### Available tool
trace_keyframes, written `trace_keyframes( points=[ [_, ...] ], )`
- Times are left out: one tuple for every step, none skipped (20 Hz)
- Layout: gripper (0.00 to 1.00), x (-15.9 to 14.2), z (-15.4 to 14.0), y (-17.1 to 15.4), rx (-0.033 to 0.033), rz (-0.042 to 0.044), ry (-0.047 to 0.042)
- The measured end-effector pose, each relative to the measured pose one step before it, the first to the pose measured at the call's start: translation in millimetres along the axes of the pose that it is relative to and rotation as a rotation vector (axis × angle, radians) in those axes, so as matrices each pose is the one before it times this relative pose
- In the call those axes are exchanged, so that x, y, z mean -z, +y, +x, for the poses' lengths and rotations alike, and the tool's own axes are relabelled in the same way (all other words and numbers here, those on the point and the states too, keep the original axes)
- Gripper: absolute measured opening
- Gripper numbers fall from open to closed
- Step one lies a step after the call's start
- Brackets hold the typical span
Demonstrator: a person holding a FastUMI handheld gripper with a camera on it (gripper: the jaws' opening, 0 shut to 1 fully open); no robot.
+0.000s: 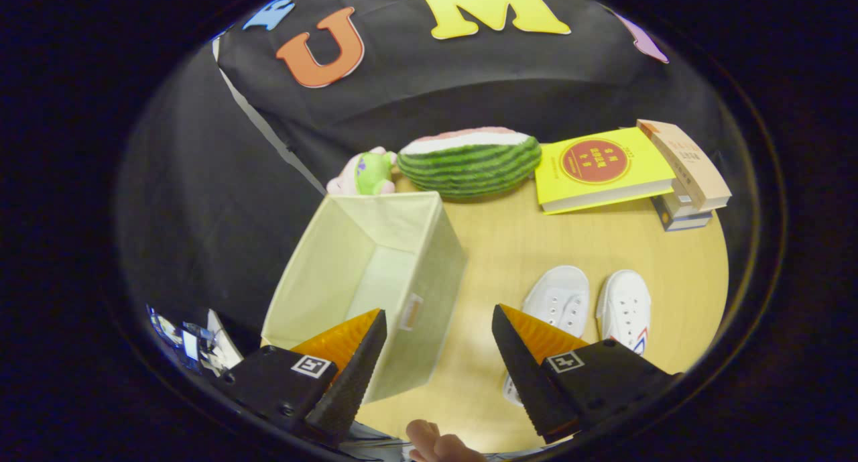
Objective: Open the storage box then place both shoes into the box .Put the left shoe in first, then the right shoe, with the right side of both shoes facing outward in a uniform manner.
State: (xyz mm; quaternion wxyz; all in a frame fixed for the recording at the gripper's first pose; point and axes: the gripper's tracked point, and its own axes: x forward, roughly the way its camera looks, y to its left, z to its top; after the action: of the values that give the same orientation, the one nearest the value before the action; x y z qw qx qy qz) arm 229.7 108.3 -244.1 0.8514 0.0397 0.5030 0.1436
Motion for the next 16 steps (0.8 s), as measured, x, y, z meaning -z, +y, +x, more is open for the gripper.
trace_keyframes(
  points=[
    [1.00, 10.99, 6.06, -19.15, 0.05255, -0.00171, 0.03872],
    [1.00, 5.54, 4.24, -15.75, 0.04370, 0.01090, 0.02443],
    [1.00, 7.70, 5.48, -12.10, 0.02911, 0.00354, 0.02156],
    [1.00, 4.22, 5.49, -9.39, 0.02126, 0.00673, 0.01738],
    [1.00, 4.50, 2.33, -7.51, 0.01930, 0.01095, 0.02180],
    [1.00, 6.64, 3.22, -9.80, 0.02232, 0.01278, 0.02928],
    [1.00, 7.38, 4.09, -10.53, 0.02277, 0.01828, 0.03113],
    [1.00, 12.17, 2.32, -11.77, 0.02420, 0.02063, 0.04027],
    [0.99, 9.54, 6.07, -12.54, 0.02509, 0.02343, 0.04735],
    [0.97, 7.65, 5.92, -8.57, 0.01703, 0.02452, 0.04484],
    [0.94, 4.31, 7.13, -5.76, -0.00373, 0.01550, 0.02696],
    [0.92, 0.75, 10.59, -3.99, -0.00740, 0.01390, 0.01191],
    [0.89, -0.32, 5.82, -2.07, -0.01620, 0.01279, 0.00509],
    [0.85, 0.86, 10.22, 0.40, -0.01765, 0.01033, 0.00952],
    [0.70, 3.79, 11.97, 1.03, -0.01927, 0.00828, 0.01800],
    [0.55, 7.13, 6.95, 4.94, -0.03910, -0.00062, 0.04592]
  ],
)
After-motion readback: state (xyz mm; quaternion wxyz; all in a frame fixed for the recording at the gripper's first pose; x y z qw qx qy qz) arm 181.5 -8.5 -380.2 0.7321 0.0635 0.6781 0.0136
